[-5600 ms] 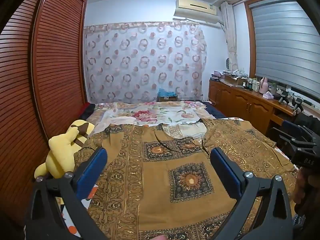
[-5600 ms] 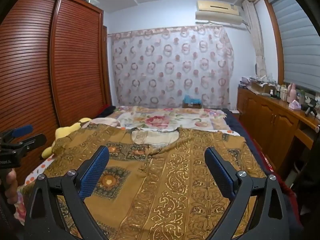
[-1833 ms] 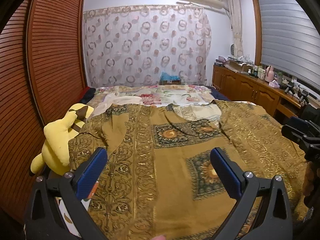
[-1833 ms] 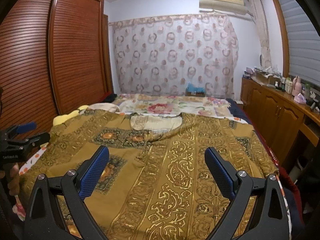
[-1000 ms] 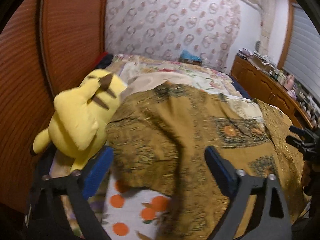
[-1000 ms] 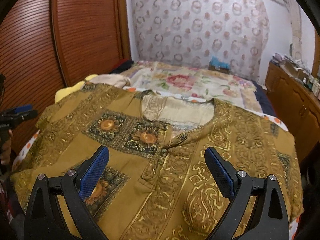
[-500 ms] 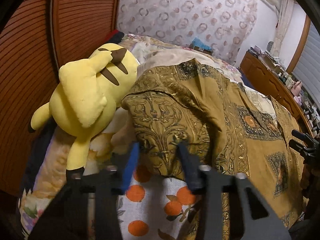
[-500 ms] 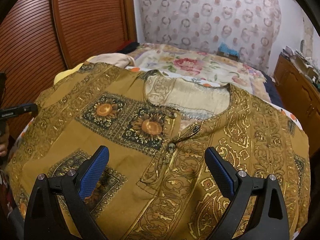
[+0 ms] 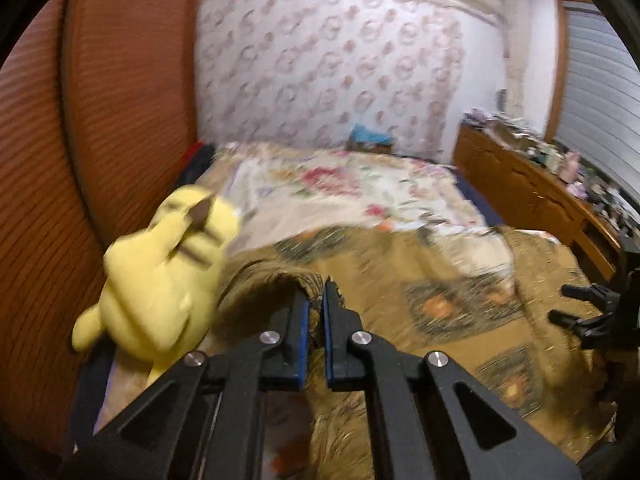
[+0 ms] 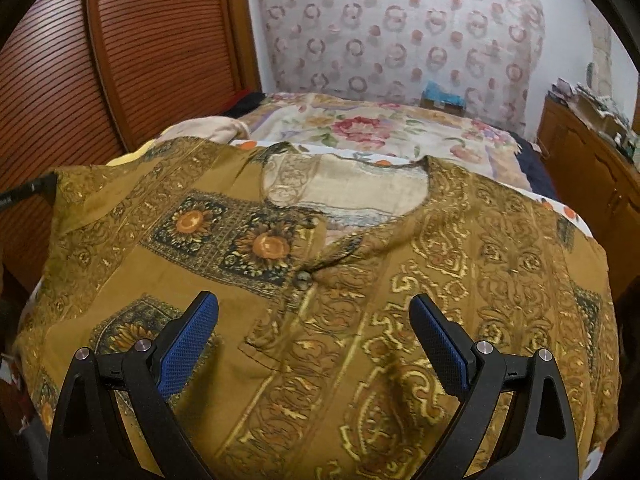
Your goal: Fold small clothes
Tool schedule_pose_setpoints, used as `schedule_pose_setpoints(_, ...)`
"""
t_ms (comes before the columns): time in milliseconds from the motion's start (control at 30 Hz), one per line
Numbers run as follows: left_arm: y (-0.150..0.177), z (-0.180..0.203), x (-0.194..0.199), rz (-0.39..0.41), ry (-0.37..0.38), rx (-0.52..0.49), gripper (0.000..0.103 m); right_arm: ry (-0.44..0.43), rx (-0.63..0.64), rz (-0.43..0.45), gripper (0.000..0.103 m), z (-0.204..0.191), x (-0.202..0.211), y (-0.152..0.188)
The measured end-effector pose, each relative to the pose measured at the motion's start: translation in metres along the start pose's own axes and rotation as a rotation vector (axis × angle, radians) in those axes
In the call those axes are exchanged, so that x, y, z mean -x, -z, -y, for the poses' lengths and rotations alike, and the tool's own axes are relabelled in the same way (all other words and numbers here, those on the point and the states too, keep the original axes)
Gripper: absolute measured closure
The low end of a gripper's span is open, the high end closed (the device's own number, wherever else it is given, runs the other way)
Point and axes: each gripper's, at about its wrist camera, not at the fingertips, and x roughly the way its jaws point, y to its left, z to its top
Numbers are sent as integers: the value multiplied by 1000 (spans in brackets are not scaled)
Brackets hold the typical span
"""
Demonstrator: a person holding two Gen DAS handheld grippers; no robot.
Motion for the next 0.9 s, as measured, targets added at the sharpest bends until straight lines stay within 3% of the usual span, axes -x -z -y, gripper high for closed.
schedule_pose_setpoints(133,-19,51,-12,-24,92,-112,100,18,-20,30,5,9,14,1)
schedule_pose_setpoints(267,-15,93,-26,-84,176,-196,99,33,-45,47,5,18,25,6)
schedule_pose_setpoints(367,-9,100,-28,-120,223,-199,93,42,-52,49,5,22,30,9)
schedule_pose_setpoints(467,-6,93,-17,-105,212,-177,63,41,-50,43,5,24,30,10)
schedule_pose_setpoints(567,-2,79,-12,-104,187,-144,45,32,-35,37,5,20,26,7)
schedule_pose_setpoints(900,32,22,-25,-179,46,-43,43,-117,106,22,10,-38,-5,-37)
